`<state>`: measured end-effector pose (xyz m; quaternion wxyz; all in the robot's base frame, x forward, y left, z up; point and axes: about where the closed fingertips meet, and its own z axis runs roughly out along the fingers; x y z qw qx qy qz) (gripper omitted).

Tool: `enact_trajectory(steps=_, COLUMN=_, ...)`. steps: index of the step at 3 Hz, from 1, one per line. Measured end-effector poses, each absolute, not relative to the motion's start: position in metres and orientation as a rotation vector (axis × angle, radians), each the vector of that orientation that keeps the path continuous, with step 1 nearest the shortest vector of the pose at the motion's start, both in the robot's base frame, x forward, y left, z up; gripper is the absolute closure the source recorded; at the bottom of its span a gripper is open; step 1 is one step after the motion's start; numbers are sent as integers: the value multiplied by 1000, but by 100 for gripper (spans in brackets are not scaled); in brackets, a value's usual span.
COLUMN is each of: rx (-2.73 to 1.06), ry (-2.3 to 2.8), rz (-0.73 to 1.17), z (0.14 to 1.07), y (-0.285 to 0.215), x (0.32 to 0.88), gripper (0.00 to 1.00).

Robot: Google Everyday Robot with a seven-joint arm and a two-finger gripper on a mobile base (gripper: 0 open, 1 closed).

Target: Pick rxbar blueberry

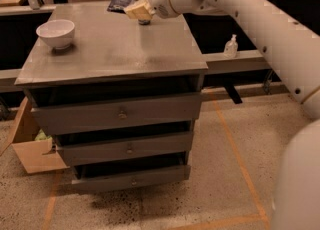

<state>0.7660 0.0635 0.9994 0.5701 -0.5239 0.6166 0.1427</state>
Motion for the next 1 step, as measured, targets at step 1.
enact_trajectory(steps=1, rx=-1245, ry=1420, rz=308, z=1012, y=60, x=756, gripper=100)
